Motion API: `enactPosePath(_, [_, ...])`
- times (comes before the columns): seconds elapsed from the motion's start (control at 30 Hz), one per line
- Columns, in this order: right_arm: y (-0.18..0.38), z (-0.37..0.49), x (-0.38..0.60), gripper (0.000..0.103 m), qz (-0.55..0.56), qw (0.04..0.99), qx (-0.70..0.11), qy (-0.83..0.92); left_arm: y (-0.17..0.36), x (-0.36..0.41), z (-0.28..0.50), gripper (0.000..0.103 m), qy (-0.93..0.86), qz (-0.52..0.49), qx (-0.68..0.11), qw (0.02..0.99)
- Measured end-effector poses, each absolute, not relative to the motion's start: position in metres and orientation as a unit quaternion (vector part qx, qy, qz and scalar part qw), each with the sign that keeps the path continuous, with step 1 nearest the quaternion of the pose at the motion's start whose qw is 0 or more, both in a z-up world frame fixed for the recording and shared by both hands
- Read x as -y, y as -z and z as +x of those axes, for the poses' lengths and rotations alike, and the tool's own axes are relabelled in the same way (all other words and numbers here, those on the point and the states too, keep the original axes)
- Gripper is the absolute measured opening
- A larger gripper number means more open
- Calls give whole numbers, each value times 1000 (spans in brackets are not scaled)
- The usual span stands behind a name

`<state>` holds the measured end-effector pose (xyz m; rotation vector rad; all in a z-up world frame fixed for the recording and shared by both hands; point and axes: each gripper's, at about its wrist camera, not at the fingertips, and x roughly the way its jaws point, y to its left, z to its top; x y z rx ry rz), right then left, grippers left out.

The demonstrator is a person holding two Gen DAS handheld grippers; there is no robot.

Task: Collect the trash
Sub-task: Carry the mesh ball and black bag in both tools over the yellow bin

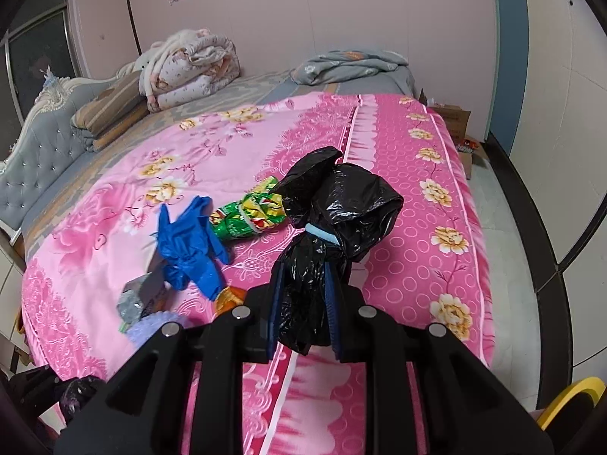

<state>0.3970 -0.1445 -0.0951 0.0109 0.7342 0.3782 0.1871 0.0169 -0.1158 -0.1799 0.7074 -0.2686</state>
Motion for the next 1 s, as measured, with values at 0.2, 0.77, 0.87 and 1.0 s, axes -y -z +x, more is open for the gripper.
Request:
enactPosePath(0.2, [74, 368, 158, 19, 9, 922, -340, -185, 102, -17, 173, 39, 121, -88, -333, 931])
enactPosePath(0.77, [3, 265, 205, 19, 20, 947, -262, -183, 42, -6, 142, 39, 108, -77, -275, 952])
enactPosePath(0.87, [-13, 245, 217, 19, 23, 953, -242, -181, 31, -2, 139, 39, 107, -75, -265, 955])
enactPosePath(1.0, [-33, 221, 233, 19, 28, 959, -217, -178, 13, 6, 136, 39, 106, -71, -248, 960])
